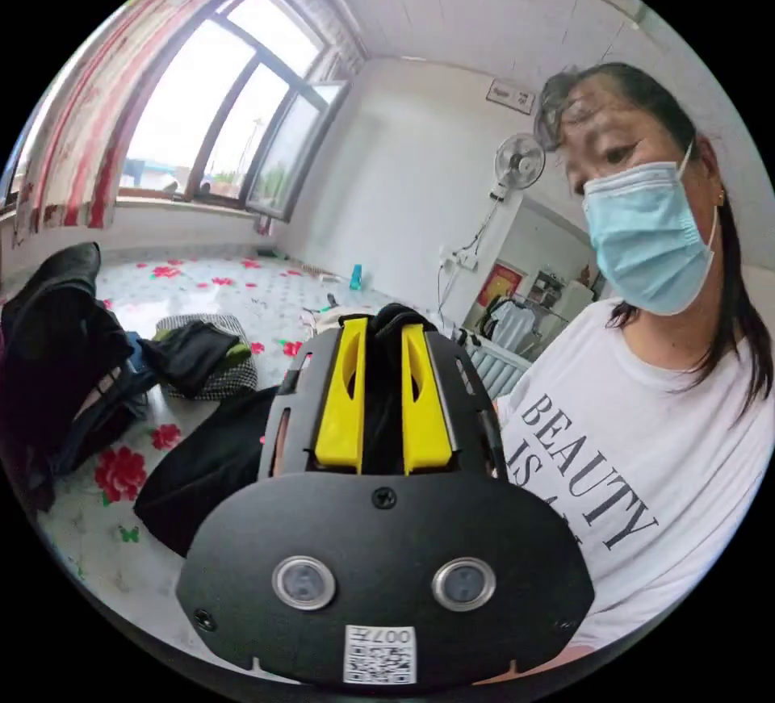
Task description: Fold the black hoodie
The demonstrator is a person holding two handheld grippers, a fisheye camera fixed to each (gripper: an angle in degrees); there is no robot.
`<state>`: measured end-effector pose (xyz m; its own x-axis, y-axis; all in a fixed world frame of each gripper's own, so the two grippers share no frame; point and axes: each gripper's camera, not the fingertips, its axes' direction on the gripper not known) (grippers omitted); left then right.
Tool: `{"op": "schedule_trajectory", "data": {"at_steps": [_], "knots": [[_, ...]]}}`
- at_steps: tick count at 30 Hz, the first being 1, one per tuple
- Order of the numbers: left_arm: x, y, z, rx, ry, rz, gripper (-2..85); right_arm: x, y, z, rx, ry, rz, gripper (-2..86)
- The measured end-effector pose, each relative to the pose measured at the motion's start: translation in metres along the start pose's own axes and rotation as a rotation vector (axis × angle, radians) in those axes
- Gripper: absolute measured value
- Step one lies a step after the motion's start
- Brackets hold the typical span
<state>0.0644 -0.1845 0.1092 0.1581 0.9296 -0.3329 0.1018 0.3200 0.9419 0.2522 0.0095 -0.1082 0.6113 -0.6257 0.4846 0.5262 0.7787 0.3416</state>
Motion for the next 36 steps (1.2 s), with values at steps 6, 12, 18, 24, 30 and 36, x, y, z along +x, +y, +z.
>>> {"op": "schedule_trajectory", "data": {"at_steps": [6,12,18,24,30,36], "knots": [[-0.047,0.15,0.132,-0.311,-0.185,-0.151,15.5,0.069,0.077,-0.043,0.046,0.078,0.213,3.6],[-0.128,0.307,0.125,-0.567,-0.509,-0.452,13.2,0.108,0.15,-0.063,0.13,0.005,0.352,6.5],[-0.22,0.336,0.159,-0.546,-0.566,-0.517,13.6,0.125,0.104,-0.036,0.071,0.035,0.372,8.6],[-0.305,0.393,0.238,-0.701,-0.744,-0.624,11.3,0.087,0.071,-0.049,0.08,0.08,0.197,5.5],[-0.309,0.422,0.245,-0.719,-0.86,-0.553,8.5,0.022,0.144,-0.176,0.291,0.06,-0.095,4.8],[-0.31,0.447,0.2,-0.62,-0.846,-0.647,11.6,0.121,0.237,-0.049,-0.032,0.007,0.33,7.9]]}}
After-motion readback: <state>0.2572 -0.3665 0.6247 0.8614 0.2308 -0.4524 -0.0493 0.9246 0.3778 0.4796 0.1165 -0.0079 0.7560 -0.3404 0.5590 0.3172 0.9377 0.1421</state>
